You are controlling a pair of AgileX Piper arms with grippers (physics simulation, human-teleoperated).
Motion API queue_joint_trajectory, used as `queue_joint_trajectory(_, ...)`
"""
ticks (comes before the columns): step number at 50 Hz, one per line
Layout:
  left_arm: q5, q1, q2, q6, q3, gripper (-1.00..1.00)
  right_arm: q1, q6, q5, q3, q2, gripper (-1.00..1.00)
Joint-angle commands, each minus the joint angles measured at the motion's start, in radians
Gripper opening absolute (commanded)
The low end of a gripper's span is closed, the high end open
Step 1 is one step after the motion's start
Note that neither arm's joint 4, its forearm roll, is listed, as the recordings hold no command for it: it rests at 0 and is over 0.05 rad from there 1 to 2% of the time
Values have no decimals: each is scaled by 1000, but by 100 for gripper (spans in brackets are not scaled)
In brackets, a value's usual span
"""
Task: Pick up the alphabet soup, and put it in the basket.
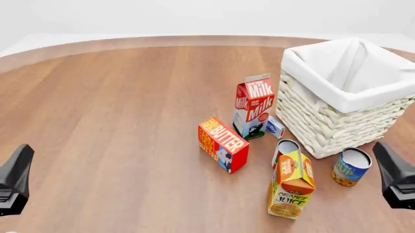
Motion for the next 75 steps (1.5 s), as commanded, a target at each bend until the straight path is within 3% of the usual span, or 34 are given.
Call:
queue_joint_trajectory(1, 0, 0, 0, 0, 0, 100, -5, -30, 27, -30, 45, 100)
queue_joint_trajectory(16, 0, 0, 0, 0, 0, 100, -29, -45, 43, -18, 84, 100)
queue_joint_trajectory(29, 0, 0, 0, 0, 0, 100, -49, -57, -60, 27, 190, 100)
queue_joint_trajectory(48, 0, 0, 0, 0, 0, 100, -81, -32, -193, 79, 309, 100)
queue_joint_trajectory(61, 0, 0, 0, 0, 0, 100, -92, -28, -330, 80, 477, 100)
queue_joint_trajectory(75, 0, 0, 0, 0, 0, 100, -107, -28, -378, 80, 560, 100)
